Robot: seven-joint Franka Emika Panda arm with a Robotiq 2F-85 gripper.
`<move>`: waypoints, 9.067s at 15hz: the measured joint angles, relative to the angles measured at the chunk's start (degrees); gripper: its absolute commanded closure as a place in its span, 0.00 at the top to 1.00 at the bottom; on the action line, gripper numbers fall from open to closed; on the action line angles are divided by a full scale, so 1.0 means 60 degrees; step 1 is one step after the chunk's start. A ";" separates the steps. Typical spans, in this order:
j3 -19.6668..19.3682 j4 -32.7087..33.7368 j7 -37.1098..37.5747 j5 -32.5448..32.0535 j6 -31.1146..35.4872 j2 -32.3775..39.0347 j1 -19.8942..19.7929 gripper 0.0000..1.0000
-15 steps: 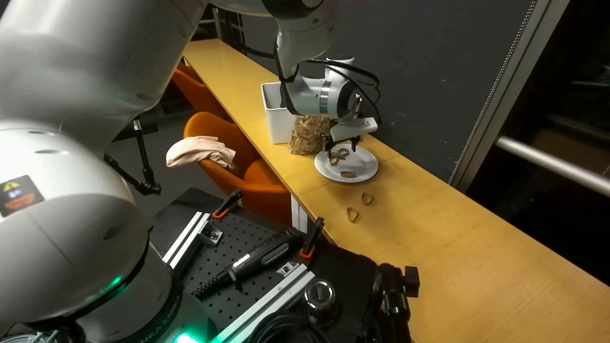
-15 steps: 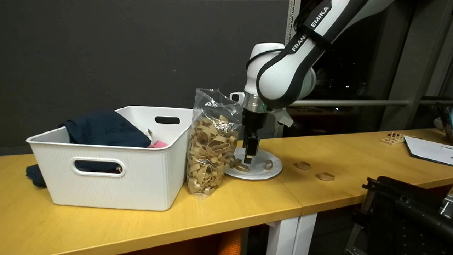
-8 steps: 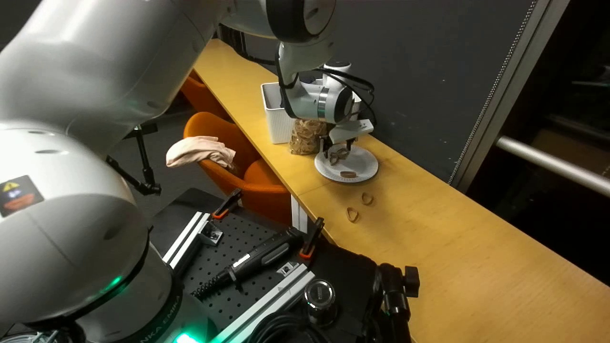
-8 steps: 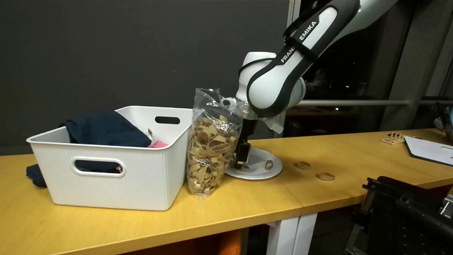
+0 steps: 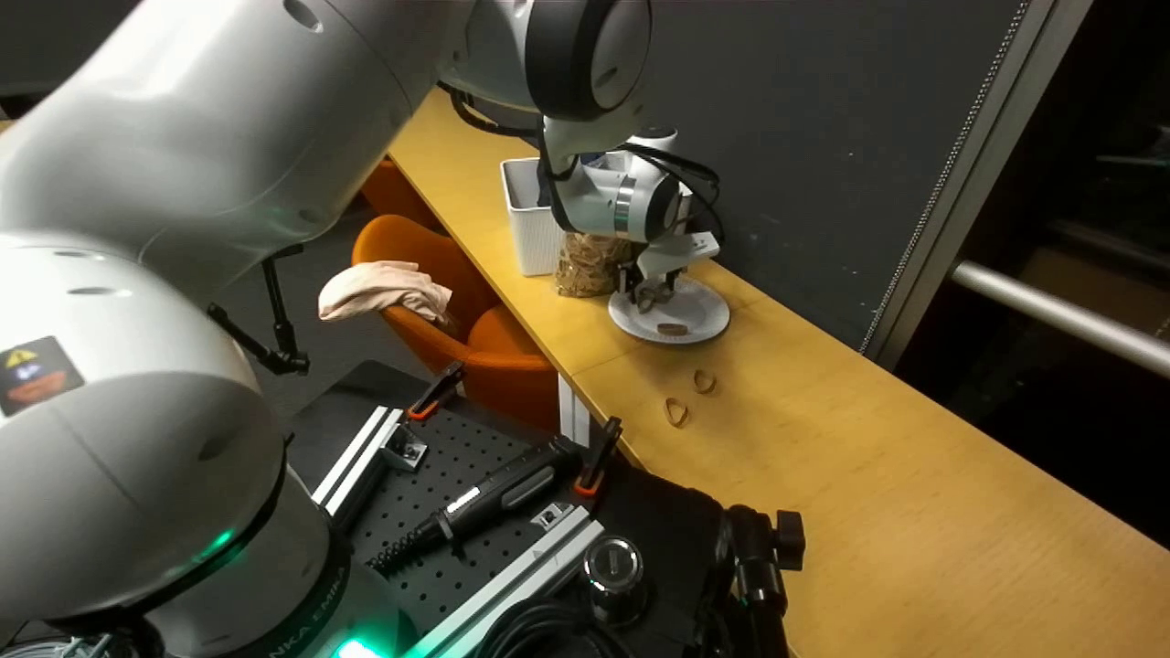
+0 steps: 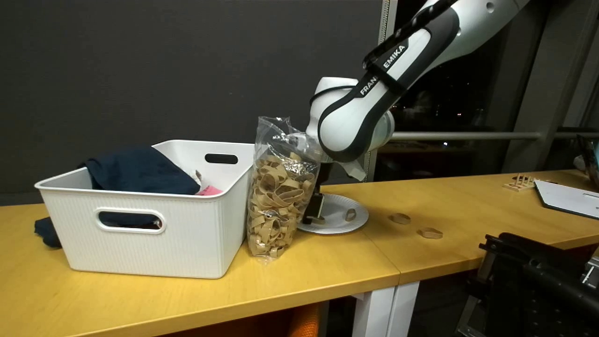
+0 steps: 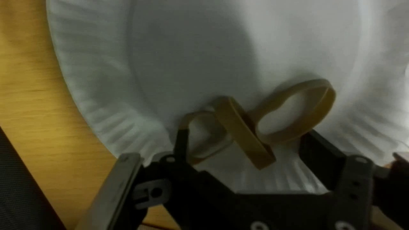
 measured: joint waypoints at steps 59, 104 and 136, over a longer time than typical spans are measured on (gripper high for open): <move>-0.1547 -0.2618 0.6222 -0.1553 -0.1963 -0.5445 0.3348 0.76; -0.1467 -0.3606 0.6792 0.1160 -0.1315 -0.3131 0.0725 1.00; -0.1291 -0.2327 0.6800 0.1372 -0.0808 -0.1734 0.0634 0.01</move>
